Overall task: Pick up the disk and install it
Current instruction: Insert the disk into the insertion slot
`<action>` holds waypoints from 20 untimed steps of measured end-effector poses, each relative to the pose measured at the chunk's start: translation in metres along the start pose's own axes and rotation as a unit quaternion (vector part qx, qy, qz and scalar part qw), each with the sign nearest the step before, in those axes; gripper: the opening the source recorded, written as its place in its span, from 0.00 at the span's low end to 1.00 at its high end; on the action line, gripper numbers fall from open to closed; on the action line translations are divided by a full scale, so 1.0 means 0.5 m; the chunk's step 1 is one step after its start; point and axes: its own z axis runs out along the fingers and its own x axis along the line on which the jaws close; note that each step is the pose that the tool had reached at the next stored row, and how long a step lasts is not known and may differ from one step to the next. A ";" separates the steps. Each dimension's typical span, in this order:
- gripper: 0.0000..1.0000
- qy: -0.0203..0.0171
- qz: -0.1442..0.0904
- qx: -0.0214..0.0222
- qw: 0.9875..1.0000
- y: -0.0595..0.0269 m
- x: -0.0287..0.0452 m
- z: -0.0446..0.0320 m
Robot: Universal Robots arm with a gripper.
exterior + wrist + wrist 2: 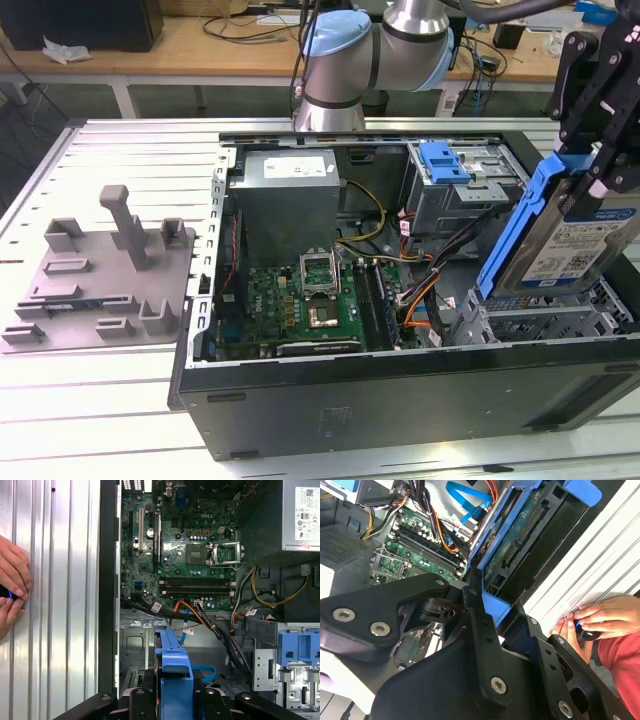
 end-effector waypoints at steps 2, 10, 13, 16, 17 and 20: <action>0.37 0.000 0.000 0.000 1.000 0.000 0.001 0.001; 0.37 0.000 0.000 0.000 1.000 0.000 0.003 0.007; 0.37 0.000 0.000 0.000 1.000 -0.007 0.017 0.015; 0.37 0.001 0.000 0.001 1.000 -0.006 0.015 -0.001; 0.37 0.001 0.000 0.002 1.000 -0.006 0.015 -0.005; 0.37 0.002 0.000 0.004 1.000 -0.004 0.012 -0.013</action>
